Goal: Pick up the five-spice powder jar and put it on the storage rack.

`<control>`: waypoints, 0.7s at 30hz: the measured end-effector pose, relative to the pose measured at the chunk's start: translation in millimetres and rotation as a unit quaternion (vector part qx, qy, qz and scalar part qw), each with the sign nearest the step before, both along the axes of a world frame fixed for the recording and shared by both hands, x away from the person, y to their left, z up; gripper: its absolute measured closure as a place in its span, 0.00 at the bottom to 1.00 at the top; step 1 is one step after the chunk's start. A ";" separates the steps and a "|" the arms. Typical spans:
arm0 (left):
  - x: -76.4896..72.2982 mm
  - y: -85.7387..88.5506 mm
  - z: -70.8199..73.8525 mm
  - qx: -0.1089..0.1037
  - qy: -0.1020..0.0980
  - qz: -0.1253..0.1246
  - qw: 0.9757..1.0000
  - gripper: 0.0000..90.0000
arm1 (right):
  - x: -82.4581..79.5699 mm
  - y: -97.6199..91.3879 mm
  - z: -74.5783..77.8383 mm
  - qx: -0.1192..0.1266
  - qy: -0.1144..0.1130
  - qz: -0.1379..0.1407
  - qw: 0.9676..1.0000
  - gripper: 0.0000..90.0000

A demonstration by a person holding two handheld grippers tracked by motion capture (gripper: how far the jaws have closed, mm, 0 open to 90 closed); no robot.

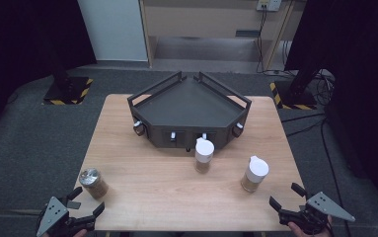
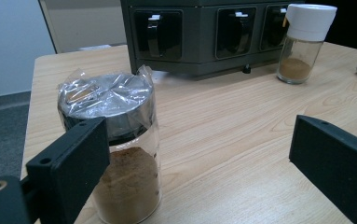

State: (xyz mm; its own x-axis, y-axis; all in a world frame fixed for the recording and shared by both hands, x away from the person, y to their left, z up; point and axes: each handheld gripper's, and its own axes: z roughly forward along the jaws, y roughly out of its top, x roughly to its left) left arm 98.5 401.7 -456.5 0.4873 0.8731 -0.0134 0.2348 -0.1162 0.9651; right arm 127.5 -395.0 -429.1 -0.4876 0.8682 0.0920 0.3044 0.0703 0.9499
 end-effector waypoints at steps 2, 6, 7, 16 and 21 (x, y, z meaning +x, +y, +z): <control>-1.4 0.0 3.7 0.001 -0.005 0.001 1.000 0.04 | 0.3 0.1 -0.2 -0.001 0.000 0.000 1.000 0.04; -2.7 1.5 13.3 0.001 -0.011 0.002 1.000 0.04 | 0.9 0.4 -0.1 0.000 0.002 0.000 1.000 0.04; -2.8 1.6 15.2 -0.001 -0.012 0.002 1.000 0.04 | 0.9 0.4 -0.1 0.000 0.002 0.000 1.000 0.04; 1.5 3.1 31.1 0.006 -0.006 0.001 1.000 0.03 | 1.5 0.4 -0.1 0.000 0.004 0.000 1.000 0.04; 8.5 7.2 41.6 0.012 -0.002 0.003 1.000 0.03 | 1.5 -0.4 -0.3 0.001 0.004 0.000 1.000 0.04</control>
